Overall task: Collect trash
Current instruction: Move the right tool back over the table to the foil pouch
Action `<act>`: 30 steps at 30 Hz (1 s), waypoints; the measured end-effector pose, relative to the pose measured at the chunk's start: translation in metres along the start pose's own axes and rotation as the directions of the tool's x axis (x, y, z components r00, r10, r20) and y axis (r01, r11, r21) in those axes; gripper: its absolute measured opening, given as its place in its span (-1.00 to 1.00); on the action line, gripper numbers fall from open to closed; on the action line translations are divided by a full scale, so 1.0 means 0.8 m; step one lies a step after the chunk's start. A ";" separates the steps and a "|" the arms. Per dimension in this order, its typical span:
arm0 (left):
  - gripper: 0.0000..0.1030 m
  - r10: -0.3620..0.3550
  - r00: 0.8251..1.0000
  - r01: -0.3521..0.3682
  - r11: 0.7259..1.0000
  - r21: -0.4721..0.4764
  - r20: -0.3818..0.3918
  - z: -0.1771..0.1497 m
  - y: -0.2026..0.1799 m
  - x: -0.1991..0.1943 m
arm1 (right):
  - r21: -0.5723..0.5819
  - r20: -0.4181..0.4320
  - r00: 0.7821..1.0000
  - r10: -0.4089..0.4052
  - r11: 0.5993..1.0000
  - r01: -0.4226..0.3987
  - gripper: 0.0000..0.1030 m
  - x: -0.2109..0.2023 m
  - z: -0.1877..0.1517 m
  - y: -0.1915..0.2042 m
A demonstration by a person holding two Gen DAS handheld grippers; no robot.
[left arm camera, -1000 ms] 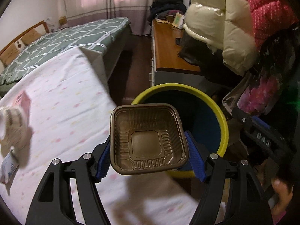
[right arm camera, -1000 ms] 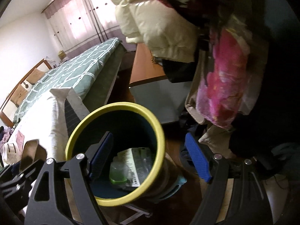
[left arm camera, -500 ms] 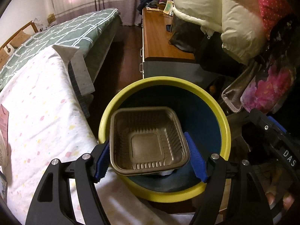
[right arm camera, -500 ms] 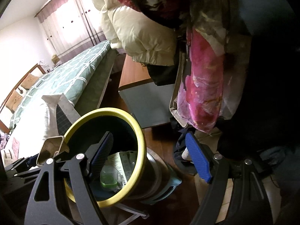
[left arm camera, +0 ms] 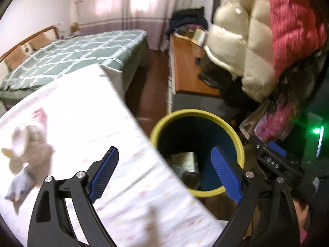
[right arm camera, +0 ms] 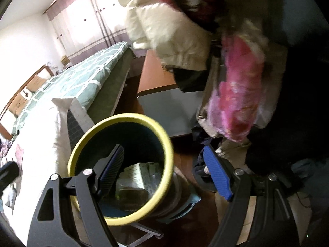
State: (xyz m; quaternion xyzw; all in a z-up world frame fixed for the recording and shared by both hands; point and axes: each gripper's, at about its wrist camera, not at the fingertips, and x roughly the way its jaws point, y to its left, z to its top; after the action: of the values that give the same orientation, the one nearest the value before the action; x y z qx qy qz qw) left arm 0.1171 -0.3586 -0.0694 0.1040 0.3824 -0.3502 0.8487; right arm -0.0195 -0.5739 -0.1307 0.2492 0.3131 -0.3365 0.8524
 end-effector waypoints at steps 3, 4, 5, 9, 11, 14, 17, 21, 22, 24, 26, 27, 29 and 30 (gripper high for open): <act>0.78 0.055 0.998 -0.053 0.997 -0.048 0.042 -0.016 0.037 -0.035 | -0.030 -0.008 1.000 0.022 0.999 -0.022 0.47 0.000 -0.004 0.020; 0.78 0.069 0.996 -0.066 0.996 -0.061 0.049 -0.022 0.048 -0.045 | -0.039 -0.010 1.000 0.029 0.999 -0.029 0.47 -0.001 -0.006 0.027; 0.78 0.092 0.994 -0.087 0.993 -0.080 0.060 -0.029 0.062 -0.057 | -0.050 -0.012 0.999 0.037 0.998 -0.037 0.47 -0.001 -0.008 0.035; 0.79 0.185 0.979 -0.170 0.973 -0.159 0.083 -0.058 0.117 -0.100 | -0.099 -0.027 0.997 0.075 0.992 -0.078 0.47 -0.004 -0.017 0.072; 0.79 0.229 0.970 -0.208 0.958 -0.198 0.087 -0.072 0.141 -0.118 | -0.127 -0.038 0.994 0.100 0.986 -0.104 0.47 -0.006 -0.023 0.094; 0.79 0.295 0.951 -0.264 0.928 -0.263 0.087 -0.096 0.181 -0.147 | -0.182 -0.051 0.990 0.134 0.973 -0.141 0.47 -0.012 -0.035 0.133; 0.79 0.359 0.930 -0.315 0.891 -0.327 0.082 -0.121 0.219 -0.175 | -0.236 -0.067 0.983 0.172 0.954 -0.183 0.47 -0.018 -0.048 0.175; 0.79 0.432 0.899 -0.371 0.839 -0.399 0.072 -0.156 0.264 -0.211 | -0.311 -0.090 0.972 0.215 0.922 -0.232 0.47 -0.030 -0.070 0.236; 0.79 0.449 0.891 -0.383 0.824 -0.417 0.068 -0.165 0.276 -0.221 | -0.331 -0.099 0.968 0.229 0.910 -0.249 0.47 -0.034 -0.077 0.254; 0.79 0.469 0.881 -0.397 0.804 -0.443 0.063 -0.179 0.294 -0.233 | -0.360 -0.113 0.960 0.255 0.890 -0.279 0.47 -0.040 -0.090 0.282; 0.79 0.487 0.871 -0.407 0.785 -0.468 0.059 -0.192 0.311 -0.246 | -0.386 -0.130 0.950 0.284 0.868 -0.312 0.47 -0.049 -0.104 0.312; 0.79 0.496 0.866 -0.411 0.774 -0.481 0.059 -0.199 0.319 -0.253 | -0.402 -0.141 0.943 0.302 0.853 -0.334 0.47 -0.054 -0.112 0.330; 0.79 0.506 0.860 -0.414 0.764 -0.494 0.061 -0.208 0.329 -0.262 | -0.430 -0.155 0.932 0.327 0.827 -0.362 0.47 -0.064 -0.127 0.361; 0.79 0.512 0.857 -0.417 0.758 -0.501 0.062 -0.214 0.334 -0.267 | -0.446 -0.164 0.927 0.337 0.812 -0.375 0.47 -0.068 -0.135 0.378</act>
State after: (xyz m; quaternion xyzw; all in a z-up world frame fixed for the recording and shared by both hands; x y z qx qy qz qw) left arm 0.0996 0.0237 -0.0571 -0.0478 0.3325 -0.0327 0.9413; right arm 0.1303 -0.2859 -0.1007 0.1022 0.3657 -0.0750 0.9221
